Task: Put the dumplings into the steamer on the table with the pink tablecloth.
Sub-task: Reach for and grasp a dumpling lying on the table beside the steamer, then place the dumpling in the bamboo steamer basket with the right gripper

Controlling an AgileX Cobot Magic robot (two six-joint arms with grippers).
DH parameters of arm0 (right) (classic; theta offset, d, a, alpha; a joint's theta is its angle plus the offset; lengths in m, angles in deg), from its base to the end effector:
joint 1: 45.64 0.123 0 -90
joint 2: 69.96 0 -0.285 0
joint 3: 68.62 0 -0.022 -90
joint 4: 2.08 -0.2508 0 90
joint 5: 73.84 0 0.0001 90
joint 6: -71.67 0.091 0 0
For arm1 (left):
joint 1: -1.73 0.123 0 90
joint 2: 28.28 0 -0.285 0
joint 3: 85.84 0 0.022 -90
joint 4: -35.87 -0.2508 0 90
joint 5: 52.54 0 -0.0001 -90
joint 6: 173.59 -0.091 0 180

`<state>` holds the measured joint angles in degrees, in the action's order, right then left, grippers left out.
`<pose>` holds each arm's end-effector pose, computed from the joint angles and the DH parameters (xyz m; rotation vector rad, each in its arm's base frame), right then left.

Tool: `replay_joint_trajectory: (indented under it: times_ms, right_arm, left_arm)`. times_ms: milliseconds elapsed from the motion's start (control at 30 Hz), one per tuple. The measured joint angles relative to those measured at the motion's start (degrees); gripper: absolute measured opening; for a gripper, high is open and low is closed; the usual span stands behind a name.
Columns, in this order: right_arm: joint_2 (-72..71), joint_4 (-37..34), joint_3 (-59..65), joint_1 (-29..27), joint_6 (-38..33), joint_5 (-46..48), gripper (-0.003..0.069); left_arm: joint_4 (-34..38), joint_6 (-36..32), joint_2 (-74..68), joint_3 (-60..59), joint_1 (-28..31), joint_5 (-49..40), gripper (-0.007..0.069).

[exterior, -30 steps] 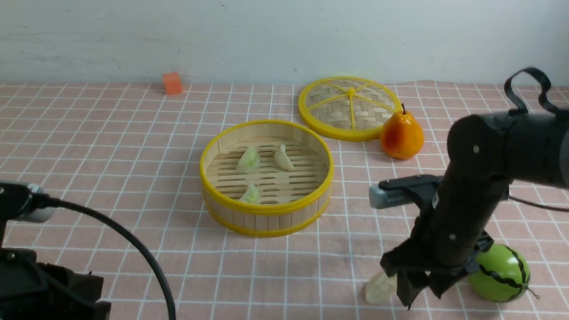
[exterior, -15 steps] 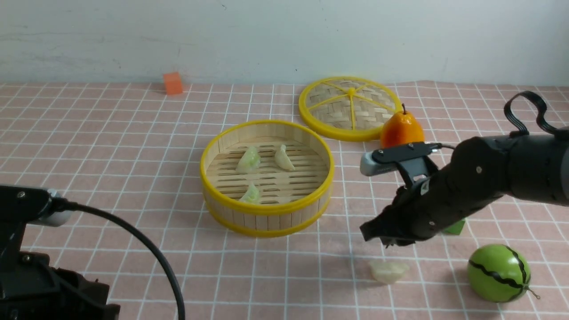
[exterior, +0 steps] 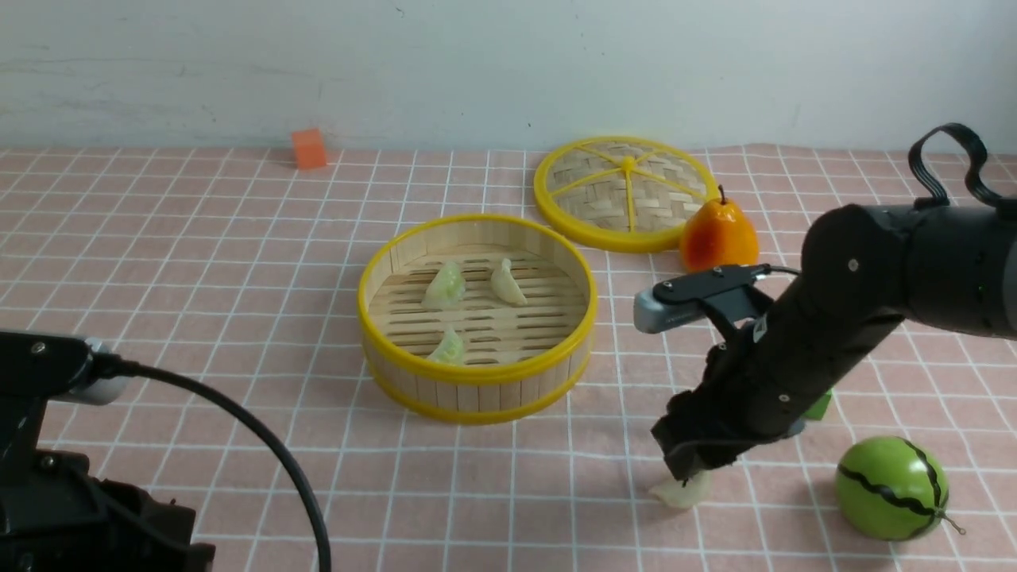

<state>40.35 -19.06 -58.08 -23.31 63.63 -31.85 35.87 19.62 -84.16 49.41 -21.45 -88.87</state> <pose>0.3204 0.1508 0.1959 -0.4808 2.8101 0.3816 0.1404 -0.0601 0.2677 0.2095 2.4024 -0.2969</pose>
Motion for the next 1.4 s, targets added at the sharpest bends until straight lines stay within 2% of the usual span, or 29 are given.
replay_joint_trajectory:
  times_ms: [33, 67, 133, 267, 400, 467, 500, 567, 800, 967, 1200, 1400]
  right_arm:
    - [0.1, -0.2, 0.0, 0.0, 0.4, -0.1, 0.0467]
    - [0.8, -0.9, 0.0, 0.0, 4.6, -1.1, 0.0505]
    - [1.8, -0.9, 0.0, 0.0, 8.0, -2.0, 0.0519]
    - [4.3, -0.8, 0.0, 0.0, 10.2, -2.4, 0.0500]
    - [5.5, -1.3, -0.1, 0.0, 10.1, -2.6, 0.0407]
    - [5.6, -1.8, -0.2, 0.0, 8.4, -2.6, 0.0314]
    - [5.6, -1.8, -0.3, 0.0, 8.0, -2.6, 0.0304]
    - [5.7, -1.9, -0.7, 0.0, 5.5, -2.1, 0.0239]
    - [4.7, -1.9, -4.8, 0.0, 0.8, 2.8, 0.0242]
    - [3.0, -2.1, -18.3, 0.8, -1.5, 7.8, 0.0242]
    - [10.9, -5.3, -31.8, 4.5, -6.2, -1.9, 0.0242]
    - [22.3, -5.2, -35.6, 6.2, -9.1, -8.5, 0.0242]
  left_arm:
    - [0.0, 0.0, 0.0, 0.0, 0.0, 0.0, 0.0000]
    - [0.0, 0.0, 0.0, 0.0, 0.0, 0.0, 0.0000]
    - [0.0, 0.0, 0.0, 0.0, 0.0, 0.0, 0.0001]
    - [0.0, 0.0, 0.0, 0.0, 0.0, 0.0, 0.0001]
    - [0.0, 0.0, 0.0, 0.0, 0.0, 0.0, 0.0004]
    - [0.4, 0.0, 0.0, 0.0, 0.0, 0.1, 0.0004]
    - [0.3, 0.0, 0.0, 0.0, 0.0, 0.1, 0.0004]
    - [0.3, 0.0, 0.0, 0.0, 0.0, 0.1, 0.0004]
    - [0.5, 0.0, 0.0, 0.0, 0.0, 0.2, 0.0004]
    - [0.7, 0.0, 0.0, 0.0, 0.0, 0.4, 0.0004]
    - [0.8, 0.0, 0.0, 0.0, 0.0, 0.4, 0.0004]
    - [1.0, 0.0, 0.0, 0.0, 0.0, 0.4, 0.0008]
